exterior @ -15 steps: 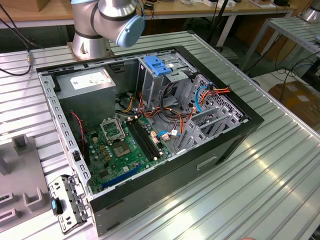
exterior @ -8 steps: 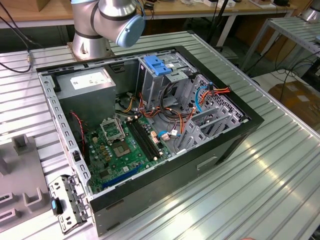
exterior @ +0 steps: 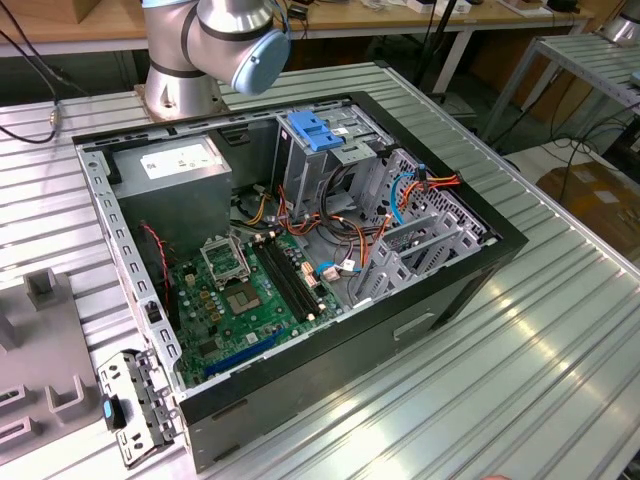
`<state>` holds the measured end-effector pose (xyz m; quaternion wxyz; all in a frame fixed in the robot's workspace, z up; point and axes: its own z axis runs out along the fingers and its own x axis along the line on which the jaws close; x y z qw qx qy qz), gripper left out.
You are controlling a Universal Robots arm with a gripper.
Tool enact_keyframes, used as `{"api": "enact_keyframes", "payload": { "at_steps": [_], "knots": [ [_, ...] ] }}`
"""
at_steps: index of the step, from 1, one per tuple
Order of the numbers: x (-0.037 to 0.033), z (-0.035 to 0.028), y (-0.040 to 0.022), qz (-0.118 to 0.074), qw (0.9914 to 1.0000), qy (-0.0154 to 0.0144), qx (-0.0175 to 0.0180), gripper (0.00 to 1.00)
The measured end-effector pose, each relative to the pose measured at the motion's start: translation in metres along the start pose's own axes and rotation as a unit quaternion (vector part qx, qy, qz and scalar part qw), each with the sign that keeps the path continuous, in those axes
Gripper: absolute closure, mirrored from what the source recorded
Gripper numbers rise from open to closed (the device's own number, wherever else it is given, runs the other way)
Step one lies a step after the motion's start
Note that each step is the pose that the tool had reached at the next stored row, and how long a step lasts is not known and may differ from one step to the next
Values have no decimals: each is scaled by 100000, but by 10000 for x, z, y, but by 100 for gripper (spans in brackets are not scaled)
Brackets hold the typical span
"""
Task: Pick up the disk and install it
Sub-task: 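Pick up the disk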
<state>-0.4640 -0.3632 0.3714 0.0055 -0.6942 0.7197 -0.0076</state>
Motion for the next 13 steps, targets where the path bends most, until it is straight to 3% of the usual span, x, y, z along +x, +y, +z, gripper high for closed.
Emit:
{"api": "enact_keyframes", "payload": {
  "at_steps": [13],
  "knots": [
    [0, -33, -1, -2, 100000, 12, -12, 63]
  ]
}}
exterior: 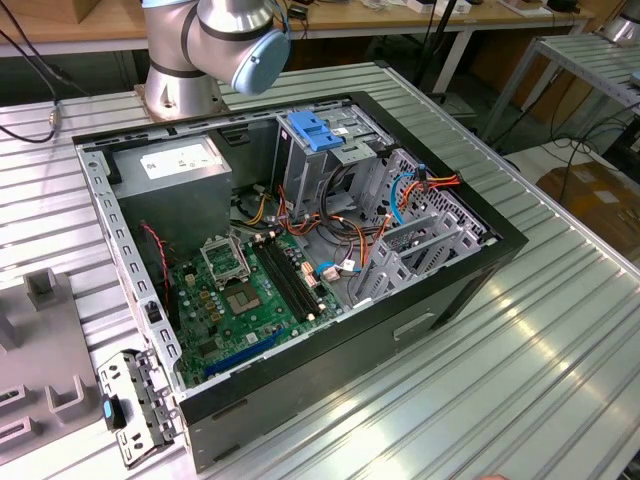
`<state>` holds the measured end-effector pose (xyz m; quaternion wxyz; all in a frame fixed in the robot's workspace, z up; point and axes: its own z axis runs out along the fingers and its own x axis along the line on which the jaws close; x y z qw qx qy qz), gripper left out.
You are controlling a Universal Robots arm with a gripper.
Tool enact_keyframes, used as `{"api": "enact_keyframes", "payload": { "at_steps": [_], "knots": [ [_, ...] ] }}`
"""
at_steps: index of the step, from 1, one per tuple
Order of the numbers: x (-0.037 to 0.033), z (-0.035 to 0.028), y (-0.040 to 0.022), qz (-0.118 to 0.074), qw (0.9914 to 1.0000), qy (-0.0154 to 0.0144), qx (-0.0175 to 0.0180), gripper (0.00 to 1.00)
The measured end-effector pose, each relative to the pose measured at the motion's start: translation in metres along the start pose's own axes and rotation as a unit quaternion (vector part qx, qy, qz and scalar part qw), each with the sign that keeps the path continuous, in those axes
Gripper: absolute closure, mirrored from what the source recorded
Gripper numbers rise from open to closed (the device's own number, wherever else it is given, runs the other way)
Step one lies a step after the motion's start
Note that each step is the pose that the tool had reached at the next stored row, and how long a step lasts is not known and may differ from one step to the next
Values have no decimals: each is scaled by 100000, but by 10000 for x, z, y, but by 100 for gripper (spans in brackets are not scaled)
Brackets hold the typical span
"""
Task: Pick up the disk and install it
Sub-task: 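Pick up the disk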
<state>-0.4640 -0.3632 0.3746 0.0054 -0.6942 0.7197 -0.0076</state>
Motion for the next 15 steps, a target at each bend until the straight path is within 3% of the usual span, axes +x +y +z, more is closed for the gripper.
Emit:
{"api": "enact_keyframes", "payload": {
  "at_steps": [15],
  "knots": [
    [0, -128, -2, 0, 100000, 0, -1, 63]
  ]
}}
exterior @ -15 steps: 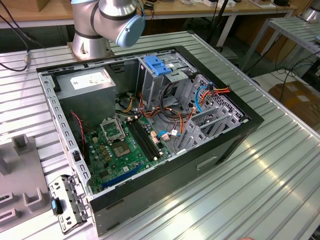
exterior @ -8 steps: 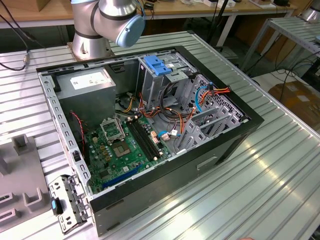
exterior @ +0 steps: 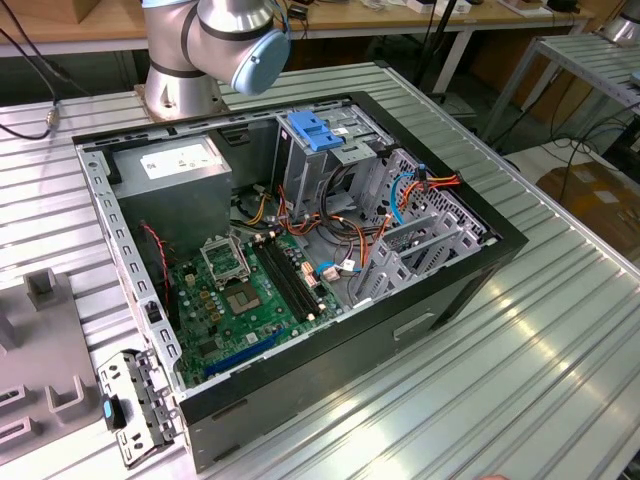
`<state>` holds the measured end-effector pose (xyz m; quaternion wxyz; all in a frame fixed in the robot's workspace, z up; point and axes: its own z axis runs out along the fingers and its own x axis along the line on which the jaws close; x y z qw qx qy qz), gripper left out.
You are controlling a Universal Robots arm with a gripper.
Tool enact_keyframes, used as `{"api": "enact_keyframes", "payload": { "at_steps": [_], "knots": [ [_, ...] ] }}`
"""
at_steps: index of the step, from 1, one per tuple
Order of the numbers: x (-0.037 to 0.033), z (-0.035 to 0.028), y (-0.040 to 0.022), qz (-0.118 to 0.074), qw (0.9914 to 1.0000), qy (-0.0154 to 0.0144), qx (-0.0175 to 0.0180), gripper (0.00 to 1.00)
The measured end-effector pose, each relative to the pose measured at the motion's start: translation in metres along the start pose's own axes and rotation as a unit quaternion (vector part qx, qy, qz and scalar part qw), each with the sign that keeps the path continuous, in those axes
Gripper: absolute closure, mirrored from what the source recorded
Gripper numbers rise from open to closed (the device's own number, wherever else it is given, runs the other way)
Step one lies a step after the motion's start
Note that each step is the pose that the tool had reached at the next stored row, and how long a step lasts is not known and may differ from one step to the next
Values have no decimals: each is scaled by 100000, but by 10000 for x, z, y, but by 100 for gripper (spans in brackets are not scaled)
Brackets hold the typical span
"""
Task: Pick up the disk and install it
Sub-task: 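Pick up the disk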
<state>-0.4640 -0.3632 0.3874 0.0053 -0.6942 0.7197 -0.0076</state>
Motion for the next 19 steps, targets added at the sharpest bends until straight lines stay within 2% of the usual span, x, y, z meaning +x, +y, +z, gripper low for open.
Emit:
{"api": "enact_keyframes", "payload": {
  "at_steps": [19],
  "knots": [
    [0, -130, -2, 0, 100000, -1, 2, 63]
  ]
}}
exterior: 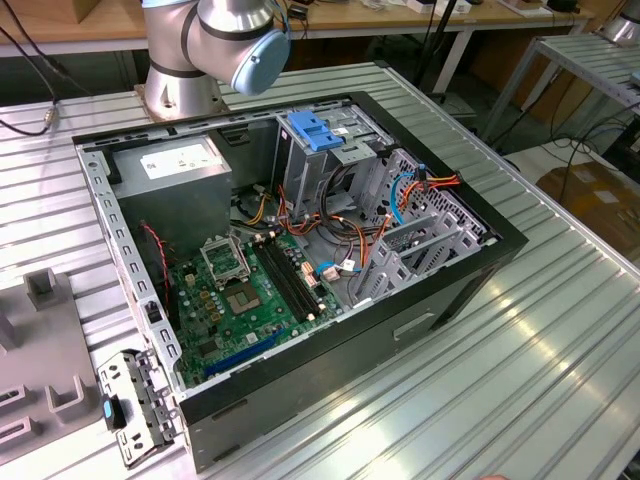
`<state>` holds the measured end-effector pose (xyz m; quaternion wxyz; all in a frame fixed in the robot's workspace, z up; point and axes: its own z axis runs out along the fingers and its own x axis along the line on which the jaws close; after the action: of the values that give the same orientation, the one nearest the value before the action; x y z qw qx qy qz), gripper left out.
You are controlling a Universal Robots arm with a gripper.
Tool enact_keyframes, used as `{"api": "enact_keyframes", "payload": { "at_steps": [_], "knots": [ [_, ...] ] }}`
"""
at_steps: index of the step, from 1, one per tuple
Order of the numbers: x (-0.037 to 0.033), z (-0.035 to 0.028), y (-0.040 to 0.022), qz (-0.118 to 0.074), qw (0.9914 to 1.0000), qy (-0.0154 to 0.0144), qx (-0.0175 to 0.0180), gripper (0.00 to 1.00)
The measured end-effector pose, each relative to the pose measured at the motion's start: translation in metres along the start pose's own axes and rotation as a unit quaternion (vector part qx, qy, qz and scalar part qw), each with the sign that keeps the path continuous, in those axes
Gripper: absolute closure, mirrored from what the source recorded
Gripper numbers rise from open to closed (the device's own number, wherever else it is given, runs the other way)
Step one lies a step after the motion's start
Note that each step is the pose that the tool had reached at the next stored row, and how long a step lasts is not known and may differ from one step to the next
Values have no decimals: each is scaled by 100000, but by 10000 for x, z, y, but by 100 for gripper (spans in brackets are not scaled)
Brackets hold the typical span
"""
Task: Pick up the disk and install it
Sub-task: 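Pick up the disk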
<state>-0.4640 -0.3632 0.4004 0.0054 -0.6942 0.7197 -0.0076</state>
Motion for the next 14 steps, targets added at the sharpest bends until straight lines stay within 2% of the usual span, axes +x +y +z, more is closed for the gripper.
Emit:
{"api": "enact_keyframes", "payload": {
  "at_steps": [14],
  "knots": [
    [1, -107, -2, -1, 100000, -1, 1, 63]
  ]
}}
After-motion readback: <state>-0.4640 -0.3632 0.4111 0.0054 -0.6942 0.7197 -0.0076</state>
